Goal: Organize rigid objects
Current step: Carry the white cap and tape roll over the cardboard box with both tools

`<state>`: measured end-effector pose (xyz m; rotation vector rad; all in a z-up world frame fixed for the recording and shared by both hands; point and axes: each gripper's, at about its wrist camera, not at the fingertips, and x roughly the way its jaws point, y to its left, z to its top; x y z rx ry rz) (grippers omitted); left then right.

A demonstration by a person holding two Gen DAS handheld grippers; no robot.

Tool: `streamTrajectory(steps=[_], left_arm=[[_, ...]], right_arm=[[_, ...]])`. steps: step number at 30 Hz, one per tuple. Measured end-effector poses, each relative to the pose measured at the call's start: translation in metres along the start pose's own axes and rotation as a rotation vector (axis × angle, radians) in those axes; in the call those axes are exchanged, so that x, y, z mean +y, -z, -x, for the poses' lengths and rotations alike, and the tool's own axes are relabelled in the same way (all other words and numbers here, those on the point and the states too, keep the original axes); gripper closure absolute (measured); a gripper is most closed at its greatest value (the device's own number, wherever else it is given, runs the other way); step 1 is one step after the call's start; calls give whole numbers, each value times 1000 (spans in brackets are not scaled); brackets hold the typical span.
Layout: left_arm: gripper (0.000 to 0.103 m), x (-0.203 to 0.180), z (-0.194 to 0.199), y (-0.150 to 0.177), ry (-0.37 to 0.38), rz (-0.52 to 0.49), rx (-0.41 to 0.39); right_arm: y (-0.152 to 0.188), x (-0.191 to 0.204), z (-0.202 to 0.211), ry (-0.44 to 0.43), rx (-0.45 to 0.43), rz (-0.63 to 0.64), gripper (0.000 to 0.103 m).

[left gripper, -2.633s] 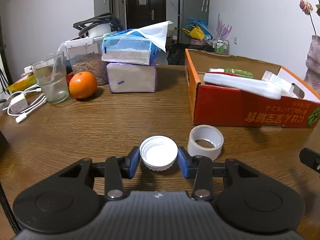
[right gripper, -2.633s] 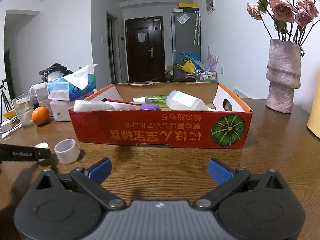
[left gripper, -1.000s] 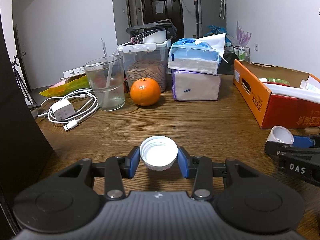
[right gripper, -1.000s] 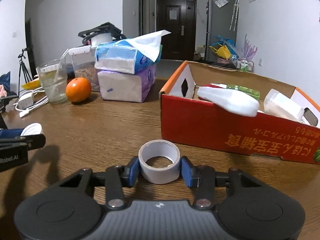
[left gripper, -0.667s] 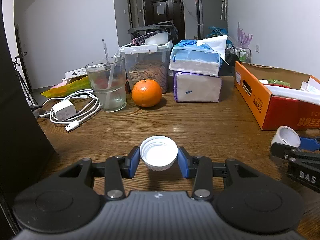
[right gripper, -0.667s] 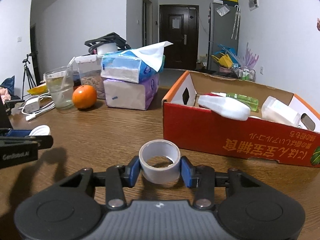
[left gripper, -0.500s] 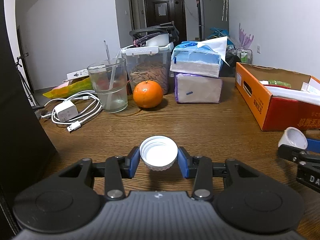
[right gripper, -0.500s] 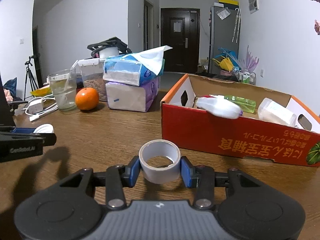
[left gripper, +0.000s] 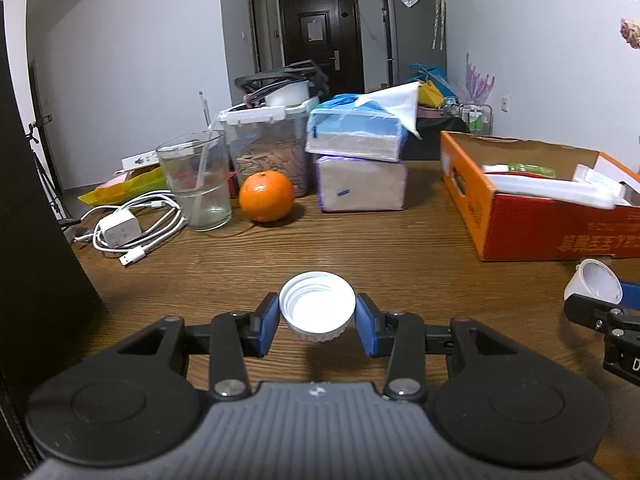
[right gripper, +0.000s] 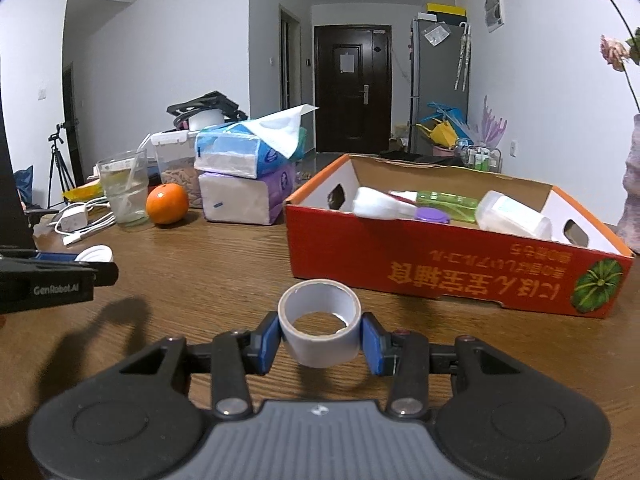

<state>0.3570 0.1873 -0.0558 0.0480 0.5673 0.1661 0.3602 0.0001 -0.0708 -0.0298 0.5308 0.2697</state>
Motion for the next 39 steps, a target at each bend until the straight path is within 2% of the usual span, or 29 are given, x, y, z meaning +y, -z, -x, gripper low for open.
streamTrajectory(steps=[11,29,39], left_arm=[[62,-51,17,5,54,-20,-2],[62,-157,39,2,142,-57,-16],[62,-193,41,-4,160,-46,-23]], right_arm=[[6,-38,25,17,-26,-44,61],[10,-125,65,73,-98,-129,61],[9,-163,76,96,-130,-159,61]])
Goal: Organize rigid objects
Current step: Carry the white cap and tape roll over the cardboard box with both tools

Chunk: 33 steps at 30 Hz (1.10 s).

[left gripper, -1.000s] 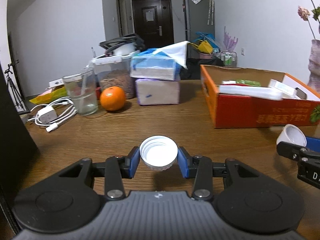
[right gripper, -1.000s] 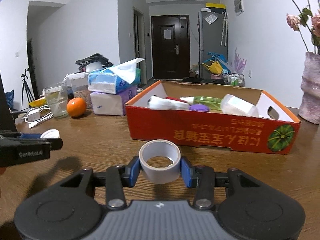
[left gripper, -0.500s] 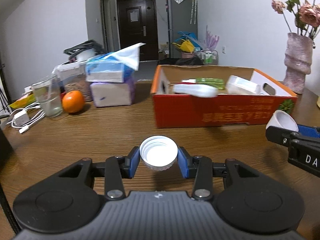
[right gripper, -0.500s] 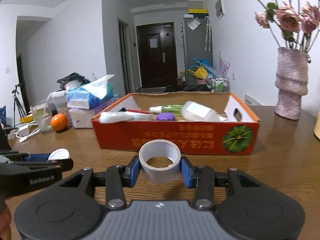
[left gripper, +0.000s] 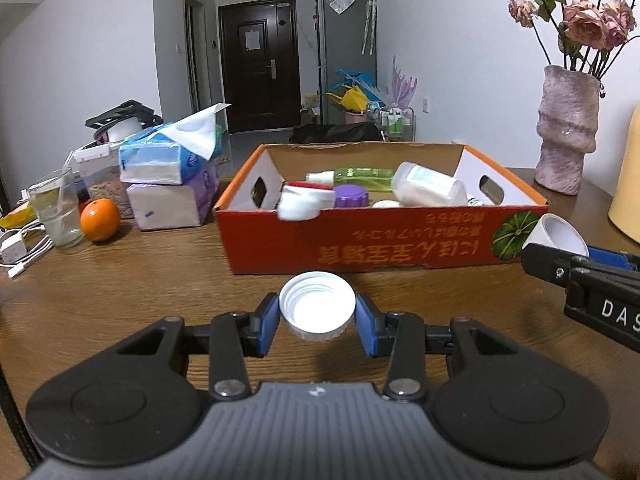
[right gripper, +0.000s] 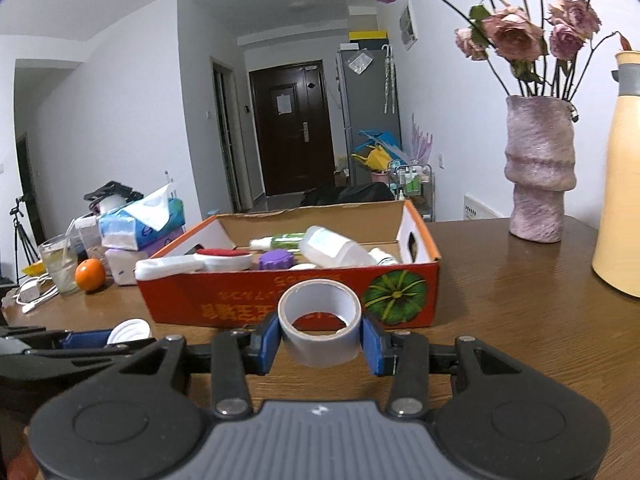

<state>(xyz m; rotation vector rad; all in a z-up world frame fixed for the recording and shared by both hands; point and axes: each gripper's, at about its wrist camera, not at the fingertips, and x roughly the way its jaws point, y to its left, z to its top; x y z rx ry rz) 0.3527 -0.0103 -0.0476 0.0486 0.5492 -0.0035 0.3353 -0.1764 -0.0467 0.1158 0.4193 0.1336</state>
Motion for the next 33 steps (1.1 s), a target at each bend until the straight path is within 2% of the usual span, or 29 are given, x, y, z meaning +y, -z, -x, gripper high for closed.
streamTrajectory(steps=[15,33], left_arm=[[62,-35,-9,-22,-10,20,-32],[62,-44,-45,-61,-35,64,-59]], right_arm=[[-12,-28,-4,1,-61,-24,61],[-35,-40,-44,-13,-99,-10,61]])
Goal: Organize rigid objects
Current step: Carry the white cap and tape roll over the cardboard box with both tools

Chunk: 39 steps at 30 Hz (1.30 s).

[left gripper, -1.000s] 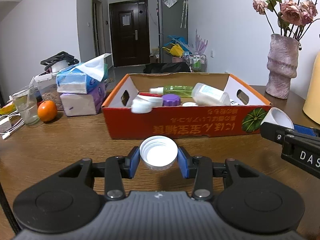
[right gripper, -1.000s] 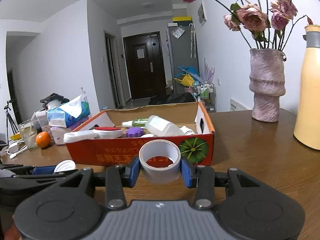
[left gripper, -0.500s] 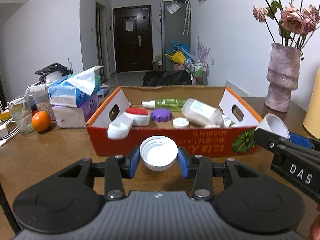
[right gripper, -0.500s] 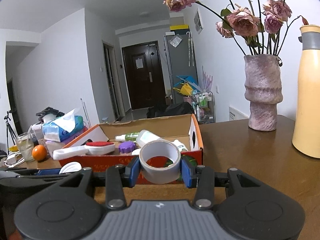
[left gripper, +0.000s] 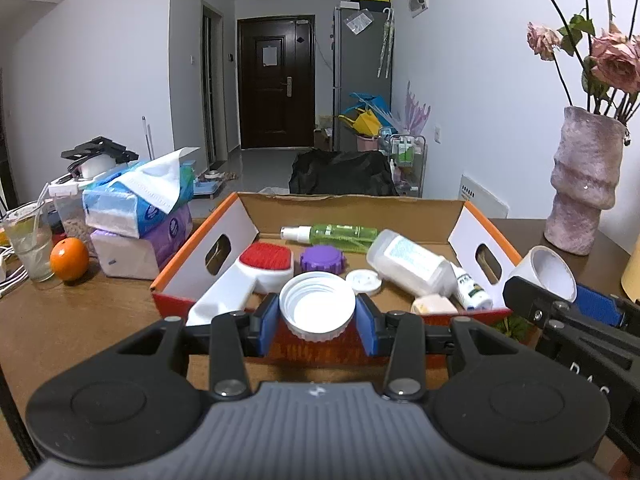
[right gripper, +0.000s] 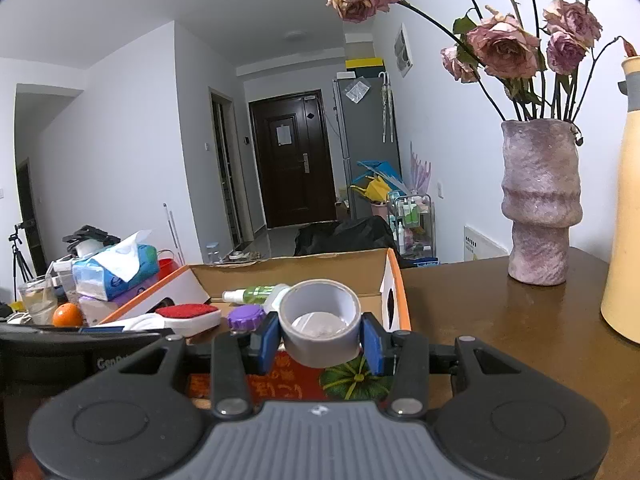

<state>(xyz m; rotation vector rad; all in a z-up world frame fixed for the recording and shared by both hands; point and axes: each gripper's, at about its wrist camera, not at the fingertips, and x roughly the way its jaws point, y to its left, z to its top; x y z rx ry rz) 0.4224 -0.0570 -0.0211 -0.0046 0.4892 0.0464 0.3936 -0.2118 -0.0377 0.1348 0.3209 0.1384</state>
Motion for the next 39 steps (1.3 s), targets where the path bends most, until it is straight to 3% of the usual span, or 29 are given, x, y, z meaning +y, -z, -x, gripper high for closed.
streamTrajectory(steps=[39], left_arm=[[62,3,-101,-48,-32,18,-3]], right_arm=[[-20,10,-112,17,6,49,61]])
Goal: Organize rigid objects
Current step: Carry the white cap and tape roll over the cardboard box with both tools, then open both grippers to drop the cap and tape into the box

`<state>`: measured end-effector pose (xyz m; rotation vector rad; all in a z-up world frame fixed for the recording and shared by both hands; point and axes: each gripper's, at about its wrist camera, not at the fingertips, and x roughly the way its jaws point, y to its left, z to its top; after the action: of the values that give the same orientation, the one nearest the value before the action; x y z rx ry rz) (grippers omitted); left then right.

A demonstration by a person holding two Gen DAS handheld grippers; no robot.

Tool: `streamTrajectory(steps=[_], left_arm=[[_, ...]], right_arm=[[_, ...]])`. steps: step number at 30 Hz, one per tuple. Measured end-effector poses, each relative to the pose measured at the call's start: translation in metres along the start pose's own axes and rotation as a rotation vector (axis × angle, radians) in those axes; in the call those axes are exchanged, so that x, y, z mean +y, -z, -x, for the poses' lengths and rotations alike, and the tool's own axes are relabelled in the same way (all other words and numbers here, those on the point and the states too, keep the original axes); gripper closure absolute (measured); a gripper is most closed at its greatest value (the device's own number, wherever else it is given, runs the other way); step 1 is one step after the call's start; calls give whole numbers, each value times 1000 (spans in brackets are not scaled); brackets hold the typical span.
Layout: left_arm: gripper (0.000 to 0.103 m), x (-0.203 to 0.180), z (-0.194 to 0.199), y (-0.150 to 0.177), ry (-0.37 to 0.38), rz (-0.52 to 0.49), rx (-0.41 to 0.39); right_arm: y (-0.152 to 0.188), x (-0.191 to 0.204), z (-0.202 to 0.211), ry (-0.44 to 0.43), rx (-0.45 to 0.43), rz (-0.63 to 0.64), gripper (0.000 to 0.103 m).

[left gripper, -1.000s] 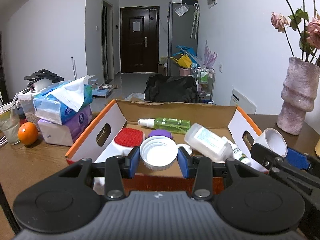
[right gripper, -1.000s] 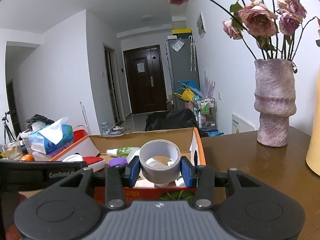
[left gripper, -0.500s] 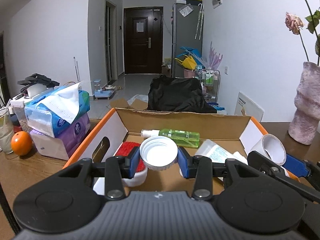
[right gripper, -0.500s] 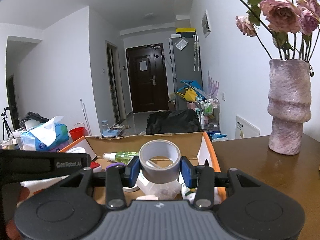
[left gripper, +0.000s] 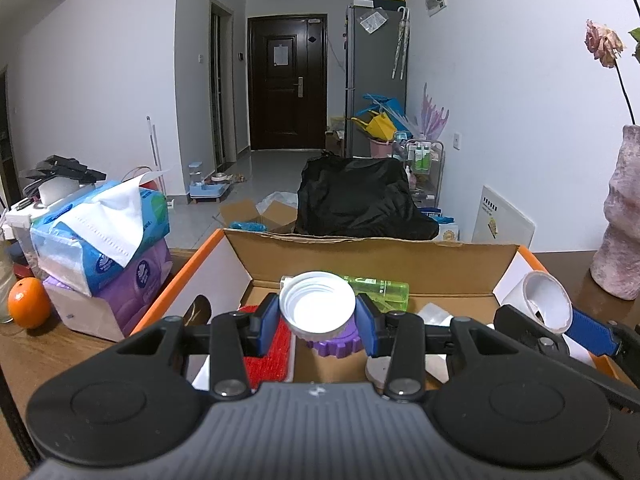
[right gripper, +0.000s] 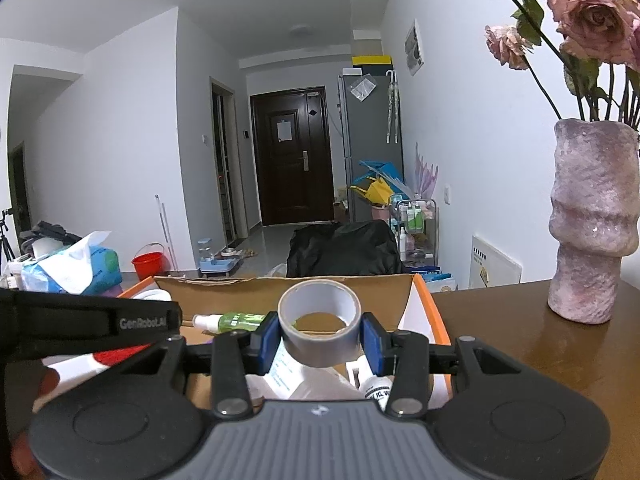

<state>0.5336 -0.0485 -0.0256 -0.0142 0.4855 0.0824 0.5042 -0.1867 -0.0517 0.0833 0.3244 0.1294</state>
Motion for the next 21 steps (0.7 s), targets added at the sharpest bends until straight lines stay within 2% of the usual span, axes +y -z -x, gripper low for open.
streamTrajectory(steps=[5,7,9,10,12,13,14,19,21], left_arm=[[61,1,-5,-2,-4,0,3],[50,3,-6,-2,-1,11,12],[28,5,-5,-2,-3,20,10],[24,5,-4,-2,-11,19,3],[6,5,-1,-2,-32,17,-15],[1,5,1,-2,-38,21,-26],[0,6,3,-2,-44,26,-36],[0,12,2,-4,-55,52,-28],[0,14,1,-5,-54,63,-20]], right_arm=[[-2,-2,-5,5,2,3,61],[-2,-3,-5,4,8,-1,61],[-2,-3,-6,1,17,2,60],[-2,-2,-6,5,21,6,60],[-4,-3,-5,21,19,15,49],[-4,-4,-4,28,16,14,36],[-4,-6,-3,35,8,8,25],[-7,-10,2,58,-16,7,1],[-7,-10,4,62,-25,12,0]])
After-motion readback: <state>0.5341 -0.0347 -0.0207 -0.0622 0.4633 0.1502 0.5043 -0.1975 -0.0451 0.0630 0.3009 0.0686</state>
